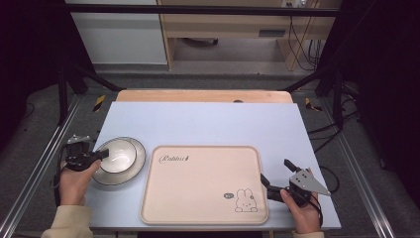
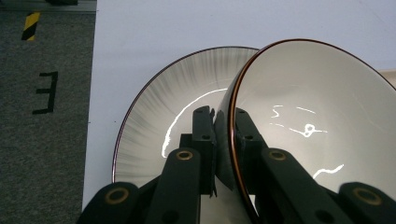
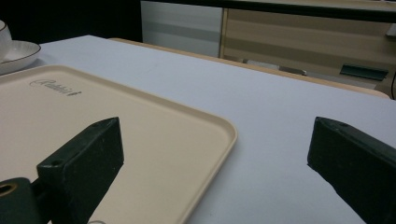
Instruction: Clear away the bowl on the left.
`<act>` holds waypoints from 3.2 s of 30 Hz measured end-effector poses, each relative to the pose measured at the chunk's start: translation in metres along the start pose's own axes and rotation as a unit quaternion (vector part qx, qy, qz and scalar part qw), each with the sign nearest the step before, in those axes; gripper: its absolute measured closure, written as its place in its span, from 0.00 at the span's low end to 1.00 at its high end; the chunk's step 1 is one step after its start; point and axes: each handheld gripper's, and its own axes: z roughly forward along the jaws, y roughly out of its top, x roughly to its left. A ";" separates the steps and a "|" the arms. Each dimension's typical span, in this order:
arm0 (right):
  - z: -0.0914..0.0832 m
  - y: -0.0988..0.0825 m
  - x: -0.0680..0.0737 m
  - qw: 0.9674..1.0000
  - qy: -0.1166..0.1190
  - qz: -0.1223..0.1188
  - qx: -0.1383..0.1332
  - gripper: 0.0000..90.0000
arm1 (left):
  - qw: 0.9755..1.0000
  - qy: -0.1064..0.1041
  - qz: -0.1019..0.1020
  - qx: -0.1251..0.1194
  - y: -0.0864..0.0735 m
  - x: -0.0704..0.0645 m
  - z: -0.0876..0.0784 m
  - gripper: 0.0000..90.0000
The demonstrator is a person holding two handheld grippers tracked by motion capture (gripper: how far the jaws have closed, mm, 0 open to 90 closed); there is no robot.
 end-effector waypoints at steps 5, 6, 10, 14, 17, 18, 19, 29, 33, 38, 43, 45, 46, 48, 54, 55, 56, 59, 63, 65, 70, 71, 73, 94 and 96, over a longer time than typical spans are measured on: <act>0.000 0.000 0.000 1.000 0.000 0.000 0.000 0.04 | 1.000 -0.003 -0.004 -0.006 0.000 0.000 -0.001 0.91; 0.000 0.000 0.000 1.000 0.000 0.000 -0.001 0.04 | 1.000 -0.005 -0.005 -0.005 0.000 0.000 -0.001 0.91; 0.000 0.001 0.000 1.000 -0.001 0.001 -0.004 0.04 | 1.000 -0.014 -0.010 -0.012 0.001 0.000 -0.003 0.91; 0.000 0.001 0.000 1.000 -0.001 -0.001 -0.004 0.04 | 0.999 -0.024 -0.015 -0.018 0.002 -0.001 -0.006 0.91; -0.001 0.002 0.000 1.000 0.000 -0.001 -0.005 0.04 | 0.999 -0.027 -0.018 -0.023 0.003 -0.002 -0.007 0.91; -0.001 0.002 0.000 1.000 -0.001 -0.002 -0.006 0.04 | 0.999 -0.028 -0.018 -0.025 0.003 -0.003 -0.008 0.91; -0.001 0.002 0.000 1.000 -0.001 -0.002 -0.007 0.04 | 0.999 -0.027 -0.017 -0.026 0.003 -0.003 -0.009 0.91; -0.001 0.003 0.000 1.000 -0.001 -0.003 -0.011 0.04 | 0.998 -0.047 -0.015 -0.040 0.008 -0.012 -0.014 0.91; -0.001 0.003 -0.001 1.000 -0.001 -0.002 -0.013 0.04 | 0.998 -0.048 -0.010 -0.041 0.009 -0.014 -0.015 0.91; -0.002 0.004 -0.001 1.000 -0.001 -0.001 -0.014 0.04 | 0.998 -0.051 -0.008 -0.041 0.010 -0.016 -0.016 0.91; -0.002 0.005 -0.001 1.000 0.000 -0.003 -0.018 0.04 | 0.997 -0.065 -0.009 -0.046 0.011 -0.019 -0.017 0.91; -0.001 0.005 -0.001 1.000 0.000 -0.003 -0.019 0.04 | 0.997 -0.066 -0.007 -0.048 0.012 -0.021 -0.018 0.91; -0.001 0.005 0.000 1.000 0.000 -0.004 -0.017 0.04 | 0.997 -0.066 -0.004 -0.048 0.013 -0.023 -0.018 0.91; -0.001 0.005 0.000 1.000 0.001 -0.004 -0.017 0.04 | 0.997 -0.067 0.002 -0.049 0.014 -0.027 -0.018 0.91; -0.001 0.005 0.000 1.000 0.002 -0.002 -0.019 0.04 | 0.996 -0.073 0.016 -0.047 0.017 -0.037 -0.019 0.91; -0.001 0.005 0.000 1.000 0.002 -0.002 -0.018 0.04 | 0.996 -0.073 0.018 -0.049 0.017 -0.039 -0.019 0.91; -0.001 0.005 0.000 1.000 0.002 -0.003 -0.019 0.04 | 0.996 -0.074 0.020 -0.048 0.018 -0.041 -0.020 0.91; -0.001 0.005 0.000 1.000 0.003 -0.005 -0.018 0.04 | 0.995 -0.078 0.027 -0.051 0.020 -0.045 -0.022 0.91; -0.001 0.005 0.001 1.000 0.004 -0.005 -0.019 0.04 | 0.994 -0.093 0.023 -0.056 0.021 -0.051 -0.024 0.91; -0.001 0.005 0.000 1.000 0.004 -0.005 -0.018 0.04 | 0.991 -0.117 0.015 -0.060 0.022 -0.053 -0.025 0.91; -0.001 0.005 0.001 1.000 0.004 -0.006 -0.018 0.04 | 0.989 -0.128 0.031 -0.062 0.026 -0.066 -0.029 0.91; -0.001 0.005 0.001 1.000 0.004 -0.005 -0.018 0.04 | 0.989 -0.127 0.034 -0.061 0.027 -0.067 -0.029 0.91; -0.001 0.005 0.001 1.000 0.004 -0.006 -0.018 0.04 | 0.989 -0.128 0.037 -0.061 0.027 -0.070 -0.029 0.91; 0.000 0.004 0.001 1.000 0.006 -0.004 -0.016 0.04 | 0.986 -0.148 0.065 -0.039 0.022 -0.100 -0.017 0.91; 0.001 0.005 0.002 1.000 0.006 -0.008 -0.018 0.04 | 0.986 -0.151 0.065 -0.038 0.021 -0.103 -0.015 0.91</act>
